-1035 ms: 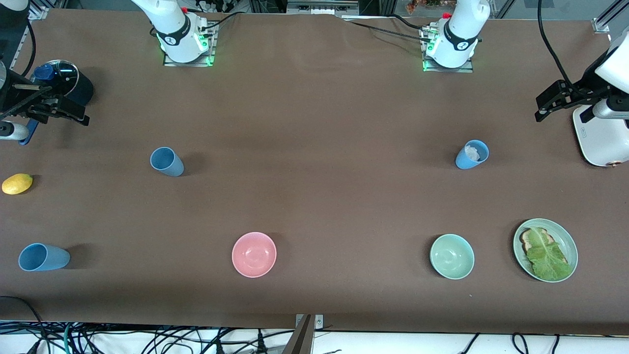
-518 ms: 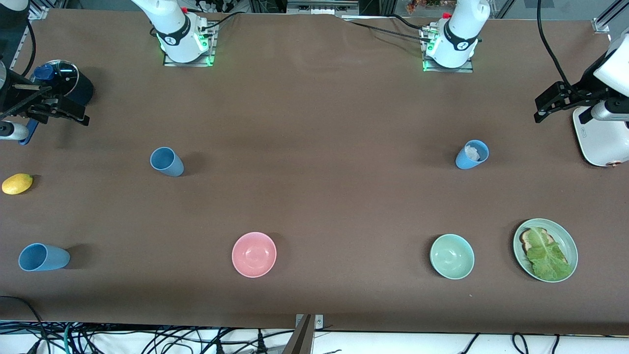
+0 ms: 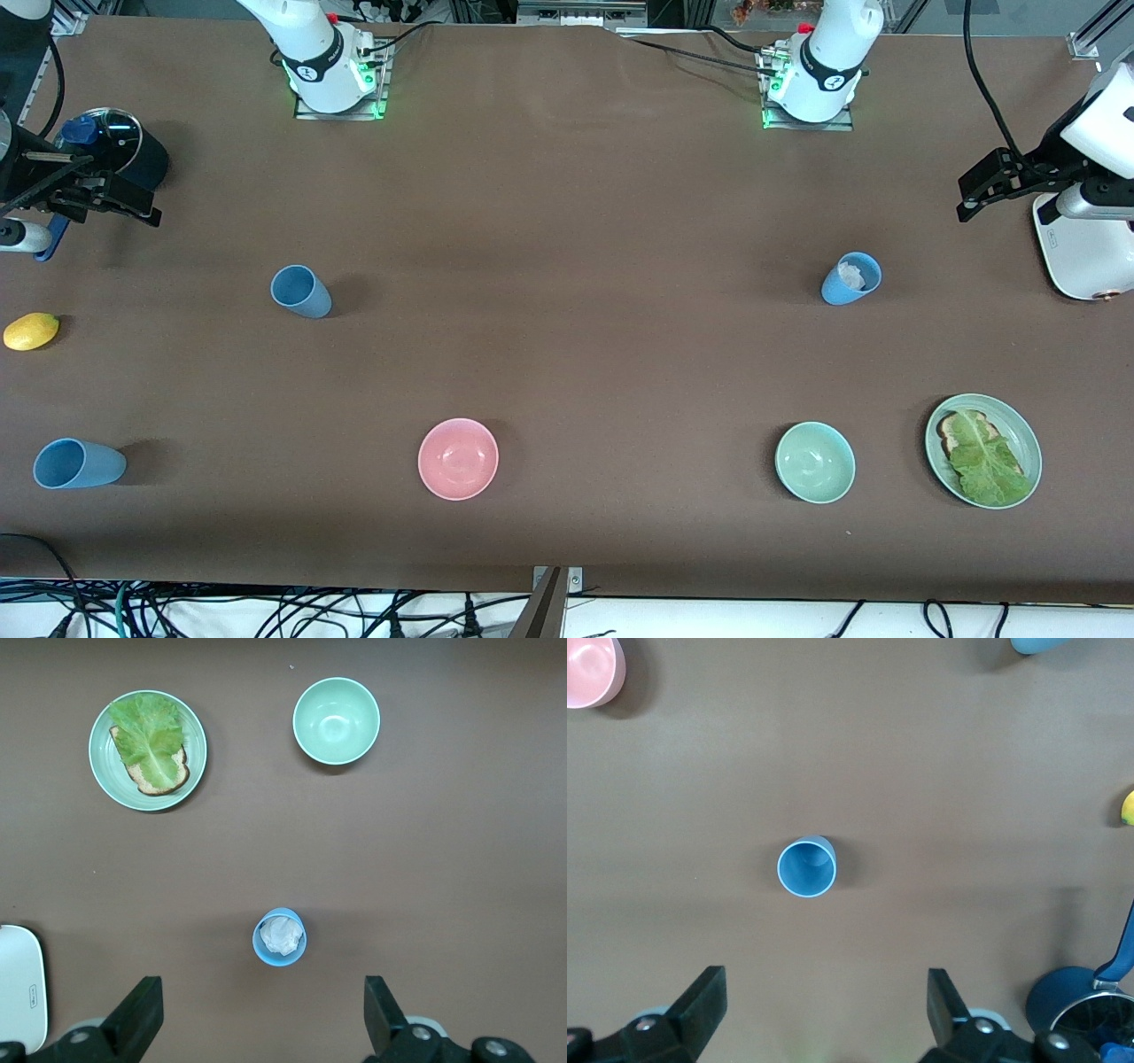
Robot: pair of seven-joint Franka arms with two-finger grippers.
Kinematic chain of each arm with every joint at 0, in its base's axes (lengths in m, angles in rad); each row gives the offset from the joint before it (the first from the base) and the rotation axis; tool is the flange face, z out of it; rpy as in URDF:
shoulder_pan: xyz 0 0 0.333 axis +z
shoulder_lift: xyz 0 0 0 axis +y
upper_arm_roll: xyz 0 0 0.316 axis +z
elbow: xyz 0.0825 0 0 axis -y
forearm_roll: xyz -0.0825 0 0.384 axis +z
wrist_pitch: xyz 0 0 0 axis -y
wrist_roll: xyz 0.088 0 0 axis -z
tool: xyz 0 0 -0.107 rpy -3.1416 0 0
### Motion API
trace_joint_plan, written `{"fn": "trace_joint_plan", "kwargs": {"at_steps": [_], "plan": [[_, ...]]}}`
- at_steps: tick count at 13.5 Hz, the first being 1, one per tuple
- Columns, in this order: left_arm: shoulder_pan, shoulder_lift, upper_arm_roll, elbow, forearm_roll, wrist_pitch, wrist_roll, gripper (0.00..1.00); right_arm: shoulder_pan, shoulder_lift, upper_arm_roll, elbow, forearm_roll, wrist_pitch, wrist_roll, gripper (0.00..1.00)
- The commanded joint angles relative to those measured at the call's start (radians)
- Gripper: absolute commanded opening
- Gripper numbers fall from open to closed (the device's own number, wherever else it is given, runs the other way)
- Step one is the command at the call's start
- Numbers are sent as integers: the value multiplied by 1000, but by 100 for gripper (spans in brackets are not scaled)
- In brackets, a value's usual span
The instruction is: Stack blue cups with both arms
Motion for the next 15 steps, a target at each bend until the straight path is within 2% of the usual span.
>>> {"fn": "trace_joint_plan", "kwargs": {"at_steps": [1,10,15], "plan": [[-8,20,1,35,-19,-20,18,100,-9,-12,8,-13,-7,-6,0,100],[-2,30,1,35,-19,-11,26,100,-9,-12,8,-13,-7,-6,0,100],[7,122,3,31,-9,118,43,100,-9,-12,11,-11,-7,-4,3,100]]}}
